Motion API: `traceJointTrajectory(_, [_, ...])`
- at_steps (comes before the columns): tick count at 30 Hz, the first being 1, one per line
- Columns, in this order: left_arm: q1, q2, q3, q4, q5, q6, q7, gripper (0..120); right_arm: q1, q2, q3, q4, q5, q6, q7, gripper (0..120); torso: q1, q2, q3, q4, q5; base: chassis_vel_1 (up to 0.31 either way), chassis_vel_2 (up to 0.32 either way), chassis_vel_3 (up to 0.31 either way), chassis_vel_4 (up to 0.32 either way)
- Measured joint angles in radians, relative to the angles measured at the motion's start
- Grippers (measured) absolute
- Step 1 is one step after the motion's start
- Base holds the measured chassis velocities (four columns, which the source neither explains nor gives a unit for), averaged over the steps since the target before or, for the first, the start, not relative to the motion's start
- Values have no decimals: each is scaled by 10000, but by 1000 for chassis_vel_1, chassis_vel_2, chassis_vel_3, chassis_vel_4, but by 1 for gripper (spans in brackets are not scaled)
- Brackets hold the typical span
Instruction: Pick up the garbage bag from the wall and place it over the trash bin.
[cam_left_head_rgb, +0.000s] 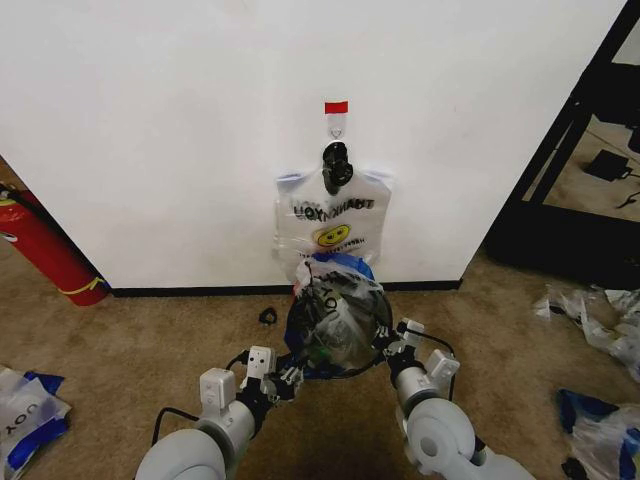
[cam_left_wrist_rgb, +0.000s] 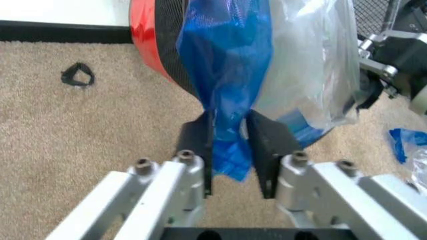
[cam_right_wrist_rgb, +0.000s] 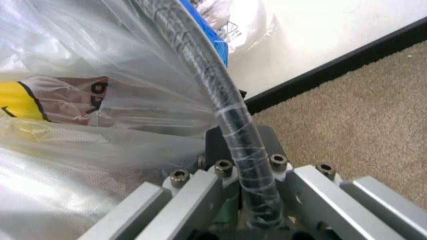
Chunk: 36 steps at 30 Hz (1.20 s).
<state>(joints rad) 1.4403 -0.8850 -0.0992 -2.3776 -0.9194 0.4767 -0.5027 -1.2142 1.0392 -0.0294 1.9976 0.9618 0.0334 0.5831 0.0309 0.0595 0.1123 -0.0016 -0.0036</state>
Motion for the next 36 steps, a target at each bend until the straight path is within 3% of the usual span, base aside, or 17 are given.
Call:
traceJointTrajectory(4, [238,13,-41,-153,67,-44,66,1,16,-6,35,2,10,-26,4,0,0,0,0,0,0,0,0,0,0])
traceJointTrajectory(8, [596,52,-112,-298,404,-109,335,0,70,-11,81,30,139,-79,65,0,0,0,0,1,0,0,0,0,0])
traceJointTrajectory(12, [972,111,-155,-138,1484,-319,811,0,75,-36,143,264,474,-216,214,0,0,0,0,0,1,0,0,0,0])
traceJointTrajectory(17, [1328,175,-172,597,3335,-581,1314,0,-78,-162,372,773,1048,-413,360,0,0,0,-1,1,0,0,0,0,0])
traceJointTrajectory(23, [1328,141,-176,1412,4456,-815,1510,0,-382,-367,633,1248,1339,-504,357,0,0,0,0,1,0,0,0,0,0])
traceJointTrajectory(36, [429,-3,-405,3060,5508,-1499,1533,0,-790,-766,876,2189,1842,-570,347,0,0,0,0,0,-1,0,0,0,0])
